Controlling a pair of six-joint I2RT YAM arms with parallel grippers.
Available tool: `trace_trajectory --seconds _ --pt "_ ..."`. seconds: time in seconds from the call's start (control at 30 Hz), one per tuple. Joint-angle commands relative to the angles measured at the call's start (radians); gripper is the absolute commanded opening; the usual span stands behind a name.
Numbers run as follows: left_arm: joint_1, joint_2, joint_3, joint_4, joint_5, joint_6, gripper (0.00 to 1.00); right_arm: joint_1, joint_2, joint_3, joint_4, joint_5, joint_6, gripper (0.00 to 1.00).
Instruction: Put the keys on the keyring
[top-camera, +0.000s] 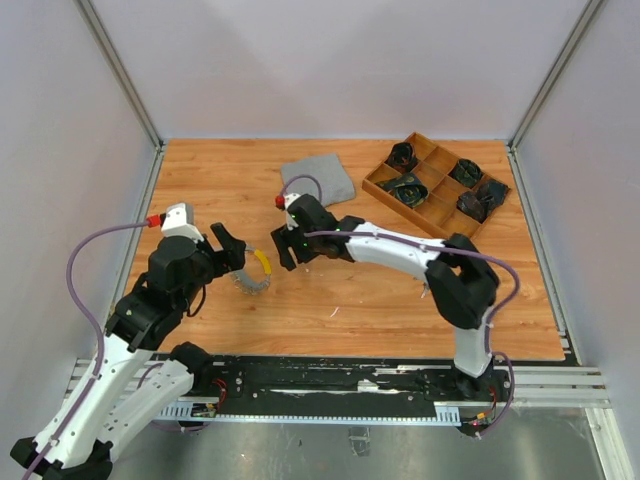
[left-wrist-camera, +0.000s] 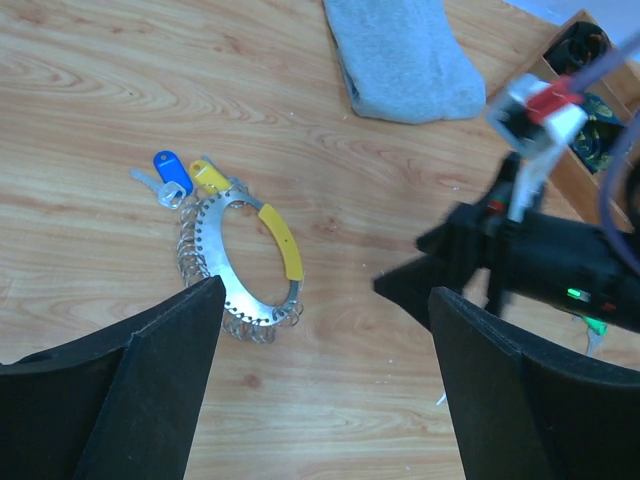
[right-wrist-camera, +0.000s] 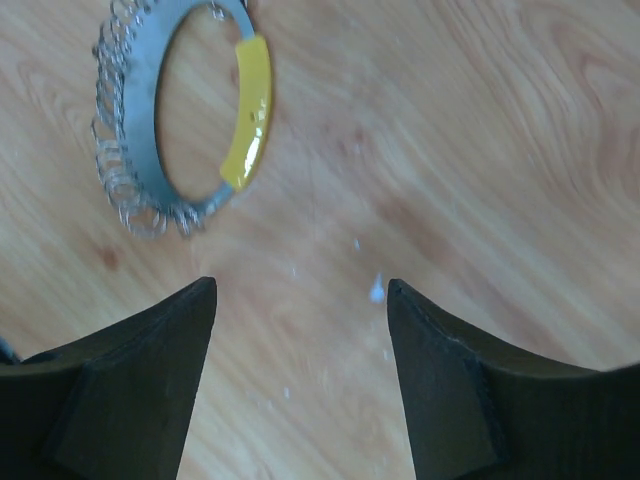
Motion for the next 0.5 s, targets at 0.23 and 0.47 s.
trace_trajectory --seconds 0.23,0.47 --pt "0.001 -0.035 0.017 -0.03 0.02 -0.041 0.87 0.067 0.376 0.427 -0.101 0.076 -0.07 0.61" --pt "0.001 -0.047 0.013 -0.027 0.029 -0.053 0.87 0.09 0.494 0.566 -0.149 0.156 -0.11 0.53"
